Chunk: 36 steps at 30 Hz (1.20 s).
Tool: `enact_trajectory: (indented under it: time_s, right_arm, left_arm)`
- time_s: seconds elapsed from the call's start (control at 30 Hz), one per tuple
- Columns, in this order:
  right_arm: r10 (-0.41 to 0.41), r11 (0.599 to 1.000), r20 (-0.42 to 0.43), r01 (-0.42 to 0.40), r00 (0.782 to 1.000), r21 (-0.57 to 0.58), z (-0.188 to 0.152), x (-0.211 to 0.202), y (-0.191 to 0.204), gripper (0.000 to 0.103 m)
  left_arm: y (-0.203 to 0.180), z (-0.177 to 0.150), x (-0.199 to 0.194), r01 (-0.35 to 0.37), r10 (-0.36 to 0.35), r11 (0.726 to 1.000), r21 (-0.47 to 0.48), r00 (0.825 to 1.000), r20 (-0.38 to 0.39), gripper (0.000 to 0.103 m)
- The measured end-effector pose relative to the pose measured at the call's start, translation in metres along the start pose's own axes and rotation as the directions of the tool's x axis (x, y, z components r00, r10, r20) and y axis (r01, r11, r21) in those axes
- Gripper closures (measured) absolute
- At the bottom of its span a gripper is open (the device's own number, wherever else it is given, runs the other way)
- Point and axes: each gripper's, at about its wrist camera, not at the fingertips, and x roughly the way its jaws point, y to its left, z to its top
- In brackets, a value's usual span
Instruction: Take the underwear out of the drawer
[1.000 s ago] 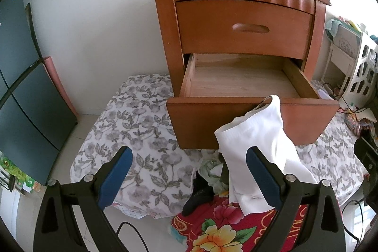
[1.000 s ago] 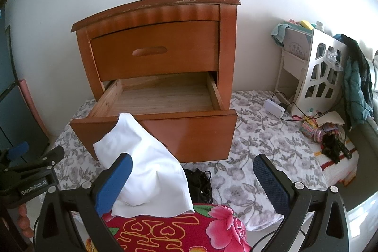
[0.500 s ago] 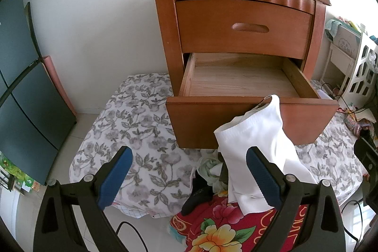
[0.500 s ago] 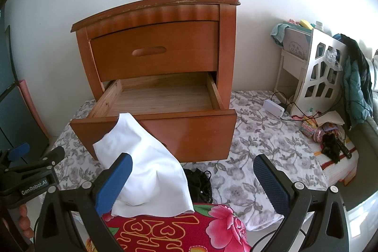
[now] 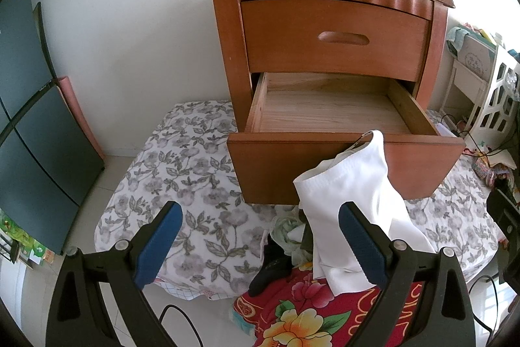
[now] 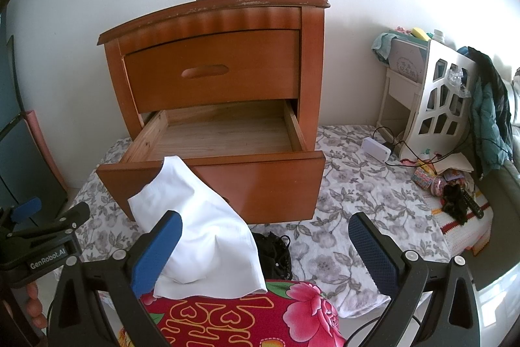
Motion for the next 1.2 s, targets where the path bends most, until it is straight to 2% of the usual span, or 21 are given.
enact_trajectory:
  time_s: [1.2]
  right_arm:
    - [0.001, 1.0, 0.001, -0.001, 1.0, 0.001, -0.0004, -0.0005, 0.0002, 0.0]
  left_arm:
    - [-0.0017, -0.0012, 0.0006, 0.005, -0.005, 1.0, -0.003, 1.0, 0.001, 0.006]
